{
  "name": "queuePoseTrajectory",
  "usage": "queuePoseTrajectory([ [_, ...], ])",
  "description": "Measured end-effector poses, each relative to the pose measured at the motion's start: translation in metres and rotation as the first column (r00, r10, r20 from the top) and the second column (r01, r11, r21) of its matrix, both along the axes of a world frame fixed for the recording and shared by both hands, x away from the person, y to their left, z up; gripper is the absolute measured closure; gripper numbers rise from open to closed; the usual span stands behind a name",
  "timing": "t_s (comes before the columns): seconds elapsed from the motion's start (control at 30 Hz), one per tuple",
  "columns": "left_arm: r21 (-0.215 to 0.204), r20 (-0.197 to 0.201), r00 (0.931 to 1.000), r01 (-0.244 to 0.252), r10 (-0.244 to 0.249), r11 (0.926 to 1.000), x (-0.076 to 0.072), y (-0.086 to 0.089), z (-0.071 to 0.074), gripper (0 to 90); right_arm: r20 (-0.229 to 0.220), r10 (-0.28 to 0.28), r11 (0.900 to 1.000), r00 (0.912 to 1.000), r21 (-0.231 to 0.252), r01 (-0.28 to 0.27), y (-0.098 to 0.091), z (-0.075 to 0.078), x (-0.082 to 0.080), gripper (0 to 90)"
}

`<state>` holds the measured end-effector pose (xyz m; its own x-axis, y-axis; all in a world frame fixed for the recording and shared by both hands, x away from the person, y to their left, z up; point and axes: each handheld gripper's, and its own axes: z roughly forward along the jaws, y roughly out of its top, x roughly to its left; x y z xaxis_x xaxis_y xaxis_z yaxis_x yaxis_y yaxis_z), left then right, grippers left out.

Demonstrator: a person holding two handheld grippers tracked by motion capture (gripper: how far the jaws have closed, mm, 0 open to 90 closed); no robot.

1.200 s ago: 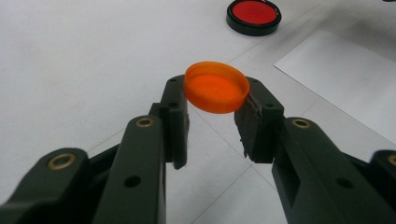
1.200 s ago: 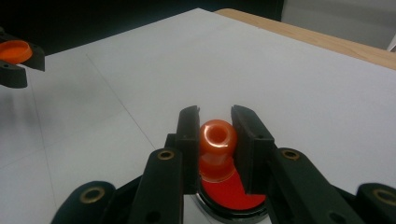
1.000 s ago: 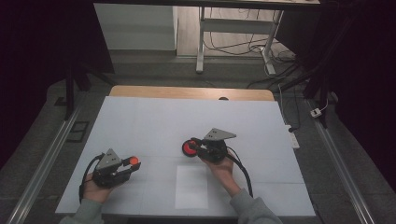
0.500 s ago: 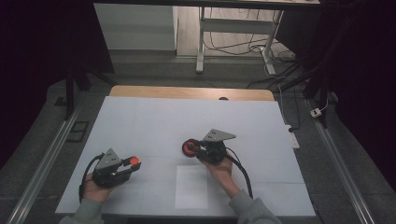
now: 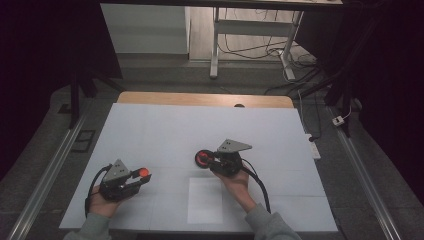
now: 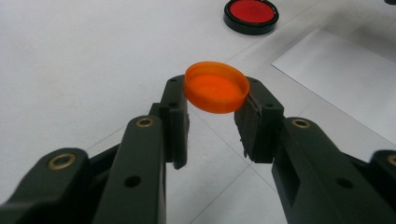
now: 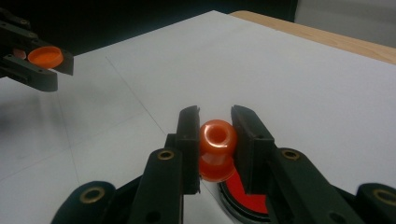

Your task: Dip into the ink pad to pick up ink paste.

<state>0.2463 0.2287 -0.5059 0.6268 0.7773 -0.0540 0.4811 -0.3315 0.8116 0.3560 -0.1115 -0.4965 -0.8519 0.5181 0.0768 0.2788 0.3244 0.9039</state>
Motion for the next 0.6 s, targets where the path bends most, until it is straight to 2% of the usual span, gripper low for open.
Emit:
queuePoseTrajectory([
  [0.6, -0.001, -0.003, 1.0000, 0.002, -0.002, 1.0000, 0.0001, 0.0000, -0.0003, 65.4, 0.004, 0.016, 0.9999, 0.9999, 0.006, -0.016, 0.0002, 0.0033, -0.0066, 72.3],
])
